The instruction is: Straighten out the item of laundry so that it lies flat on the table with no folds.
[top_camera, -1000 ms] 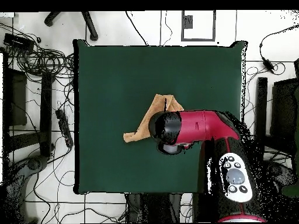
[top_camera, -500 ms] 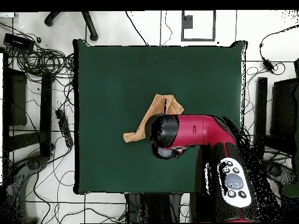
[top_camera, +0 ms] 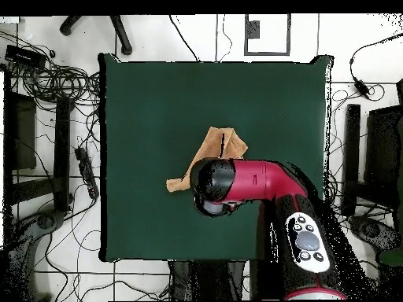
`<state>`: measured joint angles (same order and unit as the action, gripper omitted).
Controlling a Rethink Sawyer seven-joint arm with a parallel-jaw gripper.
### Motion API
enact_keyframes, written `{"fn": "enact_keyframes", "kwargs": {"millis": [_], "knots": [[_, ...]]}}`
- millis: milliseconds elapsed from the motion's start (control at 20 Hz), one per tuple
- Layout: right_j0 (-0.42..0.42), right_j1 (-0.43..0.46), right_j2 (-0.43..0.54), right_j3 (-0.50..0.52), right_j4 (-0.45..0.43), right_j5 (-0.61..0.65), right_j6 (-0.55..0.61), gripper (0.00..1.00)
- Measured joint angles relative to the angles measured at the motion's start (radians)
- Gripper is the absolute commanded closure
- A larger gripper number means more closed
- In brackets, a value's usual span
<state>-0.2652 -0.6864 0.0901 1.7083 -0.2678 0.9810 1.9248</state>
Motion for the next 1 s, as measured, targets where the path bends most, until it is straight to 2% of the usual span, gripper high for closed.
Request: {"fn": "enact_keyframes", "kwargs": {"millis": [400,1000], "knots": [[0.038,0.048,0.0,-0.001,0.049,-0.037,0.0,0.0],[0.057,0.123,0.039,-0.051,0.057,-0.055,0.0,0.0]]}}
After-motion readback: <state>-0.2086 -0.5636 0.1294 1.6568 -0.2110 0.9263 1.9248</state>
